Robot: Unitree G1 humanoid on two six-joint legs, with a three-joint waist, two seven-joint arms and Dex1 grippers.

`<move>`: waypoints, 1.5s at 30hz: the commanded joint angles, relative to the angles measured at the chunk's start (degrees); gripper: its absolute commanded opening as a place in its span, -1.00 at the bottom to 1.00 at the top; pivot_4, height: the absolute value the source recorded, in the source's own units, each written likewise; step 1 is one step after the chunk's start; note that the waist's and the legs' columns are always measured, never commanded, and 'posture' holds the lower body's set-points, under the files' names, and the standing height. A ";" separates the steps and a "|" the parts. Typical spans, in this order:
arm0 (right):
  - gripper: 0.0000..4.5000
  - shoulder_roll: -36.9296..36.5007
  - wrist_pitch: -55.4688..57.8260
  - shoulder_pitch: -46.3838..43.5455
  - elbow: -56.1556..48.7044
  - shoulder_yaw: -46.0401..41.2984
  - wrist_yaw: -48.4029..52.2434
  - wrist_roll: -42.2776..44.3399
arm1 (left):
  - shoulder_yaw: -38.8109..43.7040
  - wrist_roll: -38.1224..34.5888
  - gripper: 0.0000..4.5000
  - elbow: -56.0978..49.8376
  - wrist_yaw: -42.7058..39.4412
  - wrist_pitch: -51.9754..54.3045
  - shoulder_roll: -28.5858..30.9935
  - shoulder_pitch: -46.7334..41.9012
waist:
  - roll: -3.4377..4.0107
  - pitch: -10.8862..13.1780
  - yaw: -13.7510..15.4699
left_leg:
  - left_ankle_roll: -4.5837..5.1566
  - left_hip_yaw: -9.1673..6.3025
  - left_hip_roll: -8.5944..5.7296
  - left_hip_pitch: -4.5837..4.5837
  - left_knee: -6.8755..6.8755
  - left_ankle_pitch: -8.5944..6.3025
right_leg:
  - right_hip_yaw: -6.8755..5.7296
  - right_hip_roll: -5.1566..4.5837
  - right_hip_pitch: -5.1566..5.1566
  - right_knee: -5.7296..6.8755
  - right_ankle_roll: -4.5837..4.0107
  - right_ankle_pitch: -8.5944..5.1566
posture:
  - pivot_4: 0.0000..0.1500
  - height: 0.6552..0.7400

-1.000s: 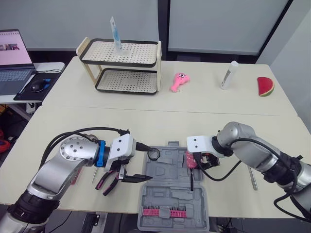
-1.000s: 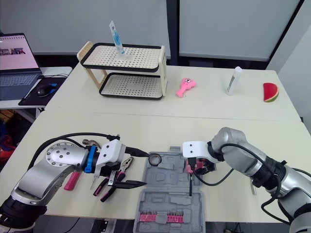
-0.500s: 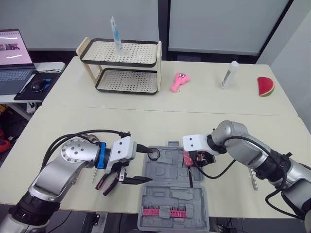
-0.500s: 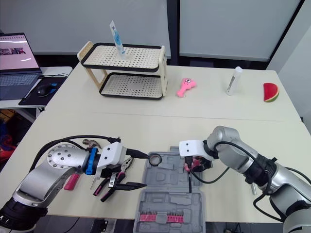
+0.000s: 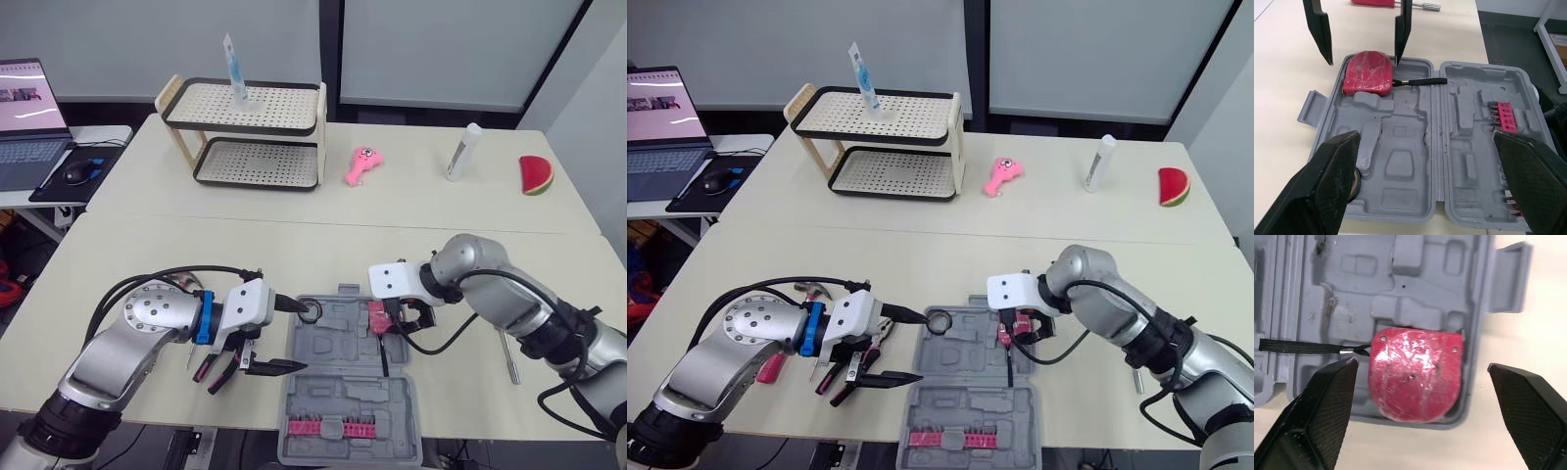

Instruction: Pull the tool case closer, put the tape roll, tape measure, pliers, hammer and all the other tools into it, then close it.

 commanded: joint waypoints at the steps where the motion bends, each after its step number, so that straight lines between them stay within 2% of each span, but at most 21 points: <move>1: 0.99 -0.57 -3.63 2.46 -4.41 -6.49 -1.02 3.64 | 1.67 -1.56 1.00 -1.18 0.25 -0.15 -0.29 0.45 | -0.01 0.00 0.01 | 0.00 -0.02 0.00 0.00 0.00 0.00 | -0.02 0.00 0.00 0.01 0.00 0.00 | 1.00 0.88; 4: 0.99 -0.65 -8.79 7.87 -5.40 -12.27 -2.90 7.08 | 2.55 -2.92 1.00 -1.23 0.39 0.79 -0.50 0.65 | -0.02 -0.02 0.14 | 0.00 -0.03 0.00 0.00 0.03 0.00 | -0.04 0.00 0.01 0.07 0.00 0.00 | 1.00 0.88; 7: 0.99 -0.28 -8.61 10.72 -5.83 -15.50 -3.46 9.84 | 3.03 -4.05 1.00 -1.08 0.32 1.27 -0.72 0.25 | -0.03 -0.02 0.05 | 0.00 -0.02 -0.01 0.00 0.08 0.00 | -0.03 -0.01 0.03 0.15 0.00 -0.01 | 1.00 0.88; 11: 0.62 0.17 -8.57 13.54 -5.91 -17.18 -5.53 11.01 | 3.25 -5.60 1.00 -1.26 -0.16 2.53 -0.67 -0.77 | -0.02 -0.01 -0.04 | 0.00 -0.01 0.00 0.17 0.07 0.01 | 0.04 0.05 0.08 0.27 0.00 0.00 | 1.00 0.88; 13: 0.27 0.61 -8.50 14.42 -5.87 -17.59 -6.76 11.34 | 3.20 -6.03 1.00 -1.36 -0.14 2.99 -0.61 -1.16 | -0.02 -0.01 -0.07 | 0.01 0.01 0.02 0.29 0.03 0.01 | 0.11 0.09 0.09 0.30 -0.01 0.00 | 1.00 0.88; 23: -0.52 0.92 -9.67 17.40 -5.13 -17.51 -10.03 11.42 | 3.14 -6.39 1.00 -0.85 -0.58 3.34 -0.21 -2.17 | -0.02 -0.01 0.00 | 0.01 0.04 0.04 0.32 0.00 0.01 | 0.18 0.12 0.09 0.24 -0.02 -0.01 | 1.00 0.88; 36: -0.52 3.03 -20.32 23.87 3.54 -19.10 -14.19 11.71 | 2.77 -5.68 1.00 0.34 -1.16 2.17 -0.43 -2.56 | -0.03 -0.01 -0.02 | 0.01 0.05 0.03 0.34 0.01 0.01 | 0.21 0.13 0.11 0.25 -0.02 -0.01 | 1.00 0.88; 45: -0.52 3.63 -18.78 23.56 12.86 -16.93 -14.77 9.27 | 2.81 -4.72 1.00 2.40 -2.21 -0.37 -0.46 -1.68 | -0.03 -0.01 -0.06 | 0.01 0.08 0.03 0.40 0.00 0.01 | 0.24 0.14 0.16 0.24 -0.02 -0.01 | 1.00 0.88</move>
